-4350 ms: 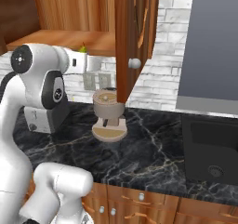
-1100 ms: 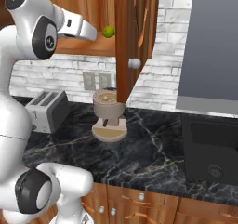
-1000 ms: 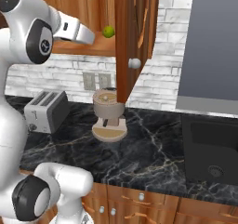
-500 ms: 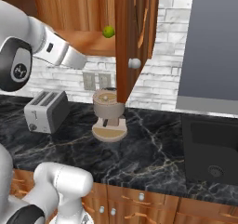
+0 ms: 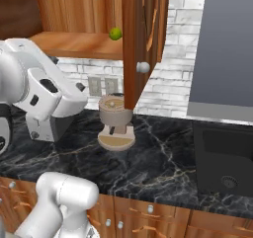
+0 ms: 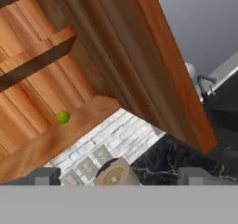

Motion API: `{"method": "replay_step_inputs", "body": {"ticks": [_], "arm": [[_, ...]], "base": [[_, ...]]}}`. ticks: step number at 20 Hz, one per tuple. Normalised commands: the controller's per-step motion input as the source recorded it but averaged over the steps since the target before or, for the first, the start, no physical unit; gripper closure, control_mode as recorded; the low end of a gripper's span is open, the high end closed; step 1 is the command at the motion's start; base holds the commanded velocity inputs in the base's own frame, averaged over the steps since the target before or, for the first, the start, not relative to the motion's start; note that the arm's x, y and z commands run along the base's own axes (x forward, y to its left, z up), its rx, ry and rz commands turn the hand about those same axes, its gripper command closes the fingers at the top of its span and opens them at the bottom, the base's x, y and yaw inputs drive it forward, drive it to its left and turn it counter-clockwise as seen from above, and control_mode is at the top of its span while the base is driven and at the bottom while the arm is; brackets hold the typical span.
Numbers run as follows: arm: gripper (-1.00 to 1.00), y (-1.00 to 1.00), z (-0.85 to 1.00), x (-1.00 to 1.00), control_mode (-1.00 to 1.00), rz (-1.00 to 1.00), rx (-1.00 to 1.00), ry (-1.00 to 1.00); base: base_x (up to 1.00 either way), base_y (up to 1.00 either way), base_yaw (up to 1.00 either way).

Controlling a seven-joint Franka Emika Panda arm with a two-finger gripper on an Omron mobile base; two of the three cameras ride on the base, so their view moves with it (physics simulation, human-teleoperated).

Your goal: Pick the pear from the counter and place it in the cabinet. Then close the cabinet.

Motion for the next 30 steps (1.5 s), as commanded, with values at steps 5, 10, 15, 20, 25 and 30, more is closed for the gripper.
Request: {"method": "replay_step_inputs", "body": {"ticks": [5, 10, 15, 20, 25, 30], "arm": [[-1.00, -0.56, 0.00, -0.98, -1.00, -0.13, 0.23, -0.24], [-1.00, -0.73, 0.00, -0.77, -1.00, -0.05, 0.24, -0.15], [-1.00, -0.75, 0.00, 0.00, -1.00, 0.00, 0.30, 0.00], [-1.00, -0.64, -0.05, 0.33, -1.00, 0.08, 0.41, 0.08], [-1.00, -0.58, -0.22, 0.54, -1.00, 0.13, 0.39, 0.01], [-1.00, -0.18, -0.54, 0.81, -1.00, 0.19, 0.28, 0.00]], "base": [[0.00, 0.00, 0.00], [0.00, 0.00, 0.00], [0.00, 0.00, 0.00], [0.00, 0.00, 0.00], [0.00, 0.00, 0.00], [0.00, 0.00, 0.00]]}}
